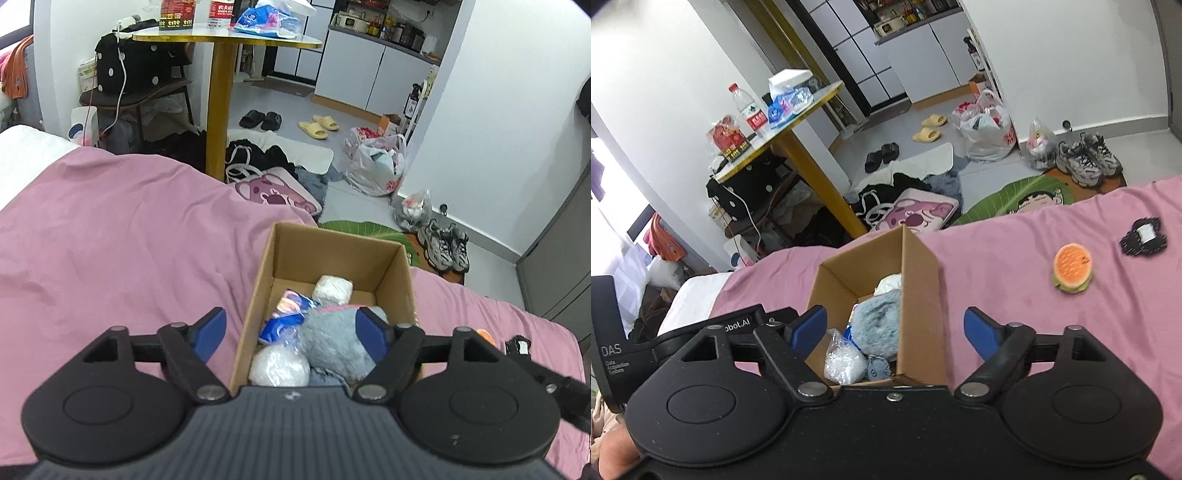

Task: Organize soft objects
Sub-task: 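Withdraw both tools from the box toward the burger plush and black patch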

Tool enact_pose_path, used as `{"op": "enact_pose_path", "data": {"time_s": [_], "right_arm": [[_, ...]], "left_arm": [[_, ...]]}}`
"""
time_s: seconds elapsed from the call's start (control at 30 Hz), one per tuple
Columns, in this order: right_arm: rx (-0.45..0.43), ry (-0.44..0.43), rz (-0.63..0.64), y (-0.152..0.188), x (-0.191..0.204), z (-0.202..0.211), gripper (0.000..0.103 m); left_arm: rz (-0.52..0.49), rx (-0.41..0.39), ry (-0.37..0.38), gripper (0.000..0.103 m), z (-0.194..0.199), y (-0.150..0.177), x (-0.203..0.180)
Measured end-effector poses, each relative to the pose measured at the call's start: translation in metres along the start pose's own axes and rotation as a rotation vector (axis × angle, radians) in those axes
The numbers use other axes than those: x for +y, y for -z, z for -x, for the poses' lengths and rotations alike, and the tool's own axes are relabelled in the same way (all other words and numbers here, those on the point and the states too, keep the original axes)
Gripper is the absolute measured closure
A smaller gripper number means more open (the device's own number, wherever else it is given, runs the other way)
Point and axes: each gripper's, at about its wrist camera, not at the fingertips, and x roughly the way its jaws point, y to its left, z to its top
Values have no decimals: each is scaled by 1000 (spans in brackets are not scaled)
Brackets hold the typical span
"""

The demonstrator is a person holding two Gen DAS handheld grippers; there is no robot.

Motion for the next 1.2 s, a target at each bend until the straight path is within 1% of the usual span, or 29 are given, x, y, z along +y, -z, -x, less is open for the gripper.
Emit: {"op": "enact_pose_path", "data": {"time_s": [0.07,0.13,0.2,0.3,0.53,0.6,0.67,0.73,0.8,0.83,0.9,0.97,1.0,1.07,1.2], "right_arm": [[-12,-2,9,-1,-6,8,12],[-23,-1,13,-2,-13,17,10],[-37,-3,3,-4,-24,26,9],[-63,-4,-19,-6,-38,38,9],[-104,6,-10,-9,-62,63,7],[-106,-5,-14,-10,-66,69,6],[-110,-12,-8,-11,-70,74,5],[-118,-4,7,-12,-74,79,1],[-128,4,20,-12,-77,82,0],[-130,4,25,-12,-80,84,0],[-134,10,28,-12,-87,87,0],[-138,23,27,-12,-92,88,0],[-139,24,24,-11,-94,89,0],[-143,17,16,-11,-100,89,0],[-145,7,-16,-10,-115,90,0]], "left_arm": [[0,12,-7,24,4,2,-6],[-6,12,-16,21,9,4,-11],[-17,6,-20,17,15,5,-19],[-45,-2,-15,15,23,6,-33],[-104,-17,28,15,38,12,-63],[-118,-21,43,15,41,16,-72],[-134,-28,33,15,44,19,-80],[-141,-33,32,15,46,21,-87],[-144,-26,34,15,46,21,-94],[-147,-20,37,14,46,22,-98],[-156,-16,42,6,46,23,-104],[-163,-33,43,5,48,25,-111],[-160,-38,51,3,48,26,-114],[-149,-31,66,0,46,28,-118],[-163,-21,73,0,43,33,-130]]}}
